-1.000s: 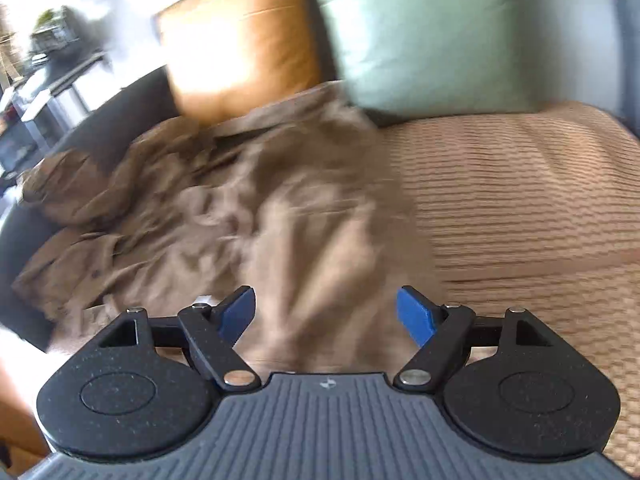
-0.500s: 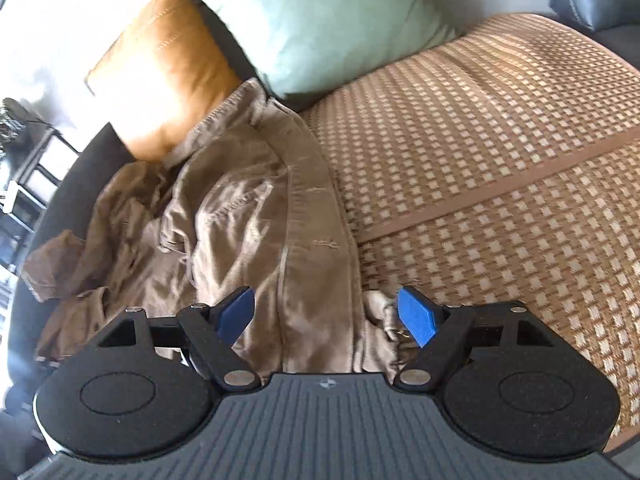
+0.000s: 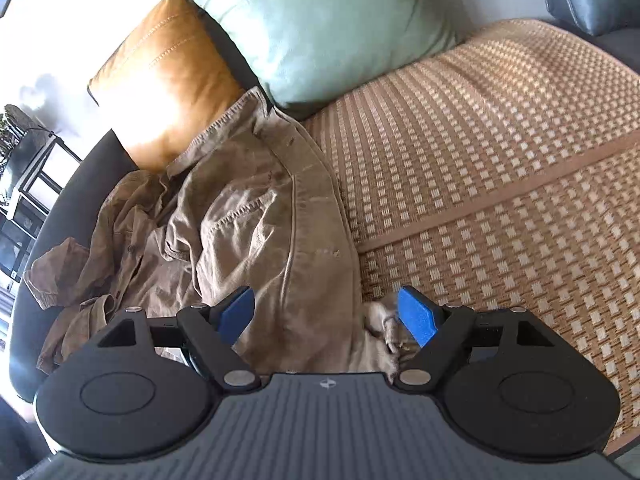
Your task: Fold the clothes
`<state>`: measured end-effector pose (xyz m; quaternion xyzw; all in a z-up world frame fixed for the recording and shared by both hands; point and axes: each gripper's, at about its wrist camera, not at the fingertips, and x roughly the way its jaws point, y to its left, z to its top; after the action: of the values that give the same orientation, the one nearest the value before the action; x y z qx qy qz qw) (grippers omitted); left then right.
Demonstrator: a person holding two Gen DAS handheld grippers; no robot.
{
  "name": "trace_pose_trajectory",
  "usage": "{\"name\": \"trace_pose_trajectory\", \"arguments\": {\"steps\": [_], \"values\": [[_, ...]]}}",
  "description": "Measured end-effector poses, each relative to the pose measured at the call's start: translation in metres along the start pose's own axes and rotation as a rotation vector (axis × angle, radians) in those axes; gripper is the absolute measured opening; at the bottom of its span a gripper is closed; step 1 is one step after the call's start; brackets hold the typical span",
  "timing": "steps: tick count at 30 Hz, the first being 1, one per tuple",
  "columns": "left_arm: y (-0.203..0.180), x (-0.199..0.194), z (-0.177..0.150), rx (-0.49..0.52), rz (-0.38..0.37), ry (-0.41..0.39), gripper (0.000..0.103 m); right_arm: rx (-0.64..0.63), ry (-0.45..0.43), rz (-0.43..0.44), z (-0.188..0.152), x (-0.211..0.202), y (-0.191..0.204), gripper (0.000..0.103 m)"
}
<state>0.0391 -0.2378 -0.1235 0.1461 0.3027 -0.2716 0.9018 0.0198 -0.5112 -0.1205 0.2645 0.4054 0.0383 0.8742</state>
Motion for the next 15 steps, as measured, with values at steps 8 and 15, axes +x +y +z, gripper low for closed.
{"name": "trace_pose_trajectory", "arguments": {"steps": [8, 15], "values": [[0.177, -0.082, -0.017, -0.773, 0.125, -0.192, 0.006, -0.091, 0.027, 0.0, -0.003, 0.002, 0.022, 0.082], [0.283, -0.1, -0.117, -1.206, 0.485, -0.112, 0.007, -0.232, 0.098, -0.047, -0.018, 0.028, 0.042, 0.082]]}}
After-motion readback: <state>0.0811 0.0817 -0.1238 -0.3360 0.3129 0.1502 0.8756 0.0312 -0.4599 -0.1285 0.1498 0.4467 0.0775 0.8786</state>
